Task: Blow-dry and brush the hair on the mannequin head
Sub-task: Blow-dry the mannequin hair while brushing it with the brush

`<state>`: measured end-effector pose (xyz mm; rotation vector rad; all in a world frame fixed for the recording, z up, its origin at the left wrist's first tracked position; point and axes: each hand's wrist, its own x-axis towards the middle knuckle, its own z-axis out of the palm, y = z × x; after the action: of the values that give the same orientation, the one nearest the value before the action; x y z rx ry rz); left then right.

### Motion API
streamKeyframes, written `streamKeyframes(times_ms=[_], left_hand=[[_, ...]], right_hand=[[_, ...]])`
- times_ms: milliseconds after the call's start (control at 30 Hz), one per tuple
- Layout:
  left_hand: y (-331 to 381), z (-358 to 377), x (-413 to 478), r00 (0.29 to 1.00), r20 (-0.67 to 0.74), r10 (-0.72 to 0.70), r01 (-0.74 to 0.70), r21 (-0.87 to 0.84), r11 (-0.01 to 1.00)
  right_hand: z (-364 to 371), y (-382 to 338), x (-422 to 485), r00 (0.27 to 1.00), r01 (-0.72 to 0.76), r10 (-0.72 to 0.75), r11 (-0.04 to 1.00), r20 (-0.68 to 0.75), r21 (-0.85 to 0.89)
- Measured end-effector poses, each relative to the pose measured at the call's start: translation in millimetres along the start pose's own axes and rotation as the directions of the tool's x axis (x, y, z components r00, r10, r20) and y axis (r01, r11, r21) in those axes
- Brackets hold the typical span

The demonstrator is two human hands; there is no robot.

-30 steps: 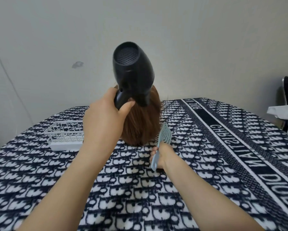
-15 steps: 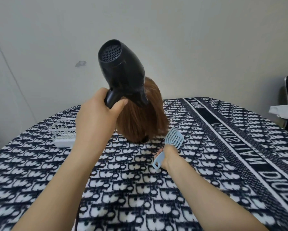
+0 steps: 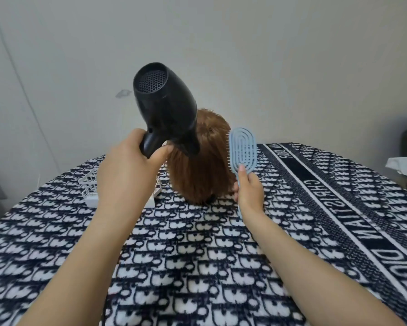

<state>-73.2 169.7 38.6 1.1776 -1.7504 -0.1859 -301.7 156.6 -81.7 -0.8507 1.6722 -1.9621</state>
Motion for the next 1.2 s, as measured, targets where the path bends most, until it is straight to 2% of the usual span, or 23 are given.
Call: streamKeyframes(times_ms=[67, 133, 200, 300, 433, 500, 633, 900, 1067, 1200], left_hand=[[-1.9, -1.3, -0.1, 0.999, 0.014, -0.030, 0.030, -0.042, 0.999], [-4.2, -2.0, -1.0, 1.000, -0.010, -0.026, 0.026, 0.001, 1.000], [-5.6, -3.1, -2.4, 0.999, -0.039, -0.003, 0.005, 0.061, 0.998], [-7.1, -4.5, -2.4, 0.999, -0.047, -0.009, 0.012, 0.064, 0.998], [-8.2, -5.2, -1.3, 0.999, -0.026, -0.025, 0.026, 0.040, 0.999], [-9.1, -6.0, -2.1, 0.999, -0.038, -0.007, 0.010, 0.083, 0.996], [-9.8, -8.0, -1.6, 0.999, -0.030, -0.039, 0.040, 0.064, 0.997], [-12.2, -15.5, -1.9, 0.998, -0.044, -0.045, 0.047, 0.038, 0.998], [-16.4, -22.3, -0.2, 0.996, -0.027, -0.086, 0.086, -0.008, 0.996], [-17.4, -25.3, 0.5, 0.994, -0.025, -0.104, 0.103, -0.040, 0.994]], right_hand=[[0.7, -10.4, 5.7, 0.994, 0.104, -0.101, 0.987, 0.033, -0.123], [1.9, -20.4, 12.5, 0.982, 0.187, -0.177, 0.959, 0.062, -0.211], [3.1, -30.8, 20.5, 0.966, 0.259, -0.247, 0.932, 0.080, -0.253], [3.8, -46.5, 32.2, 0.938, 0.345, -0.336, 0.887, 0.085, -0.307], [4.5, -64.3, 46.5, 0.912, 0.404, -0.394, 0.807, 0.116, -0.431], [4.1, -70.3, 52.8, 0.898, 0.430, -0.415, 0.757, 0.146, -0.491], [4.8, -78.3, 63.1, 0.862, 0.492, -0.445, 0.618, 0.243, -0.613], [21.5, -92.3, 77.1, 0.809, 0.555, -0.498, 0.478, 0.311, -0.681], [27.9, -83.1, 71.7, 0.764, 0.614, -0.469, 0.319, 0.443, -0.722], [25.4, -64.7, 59.3, 0.703, 0.686, -0.496, 0.286, 0.509, -0.669]])
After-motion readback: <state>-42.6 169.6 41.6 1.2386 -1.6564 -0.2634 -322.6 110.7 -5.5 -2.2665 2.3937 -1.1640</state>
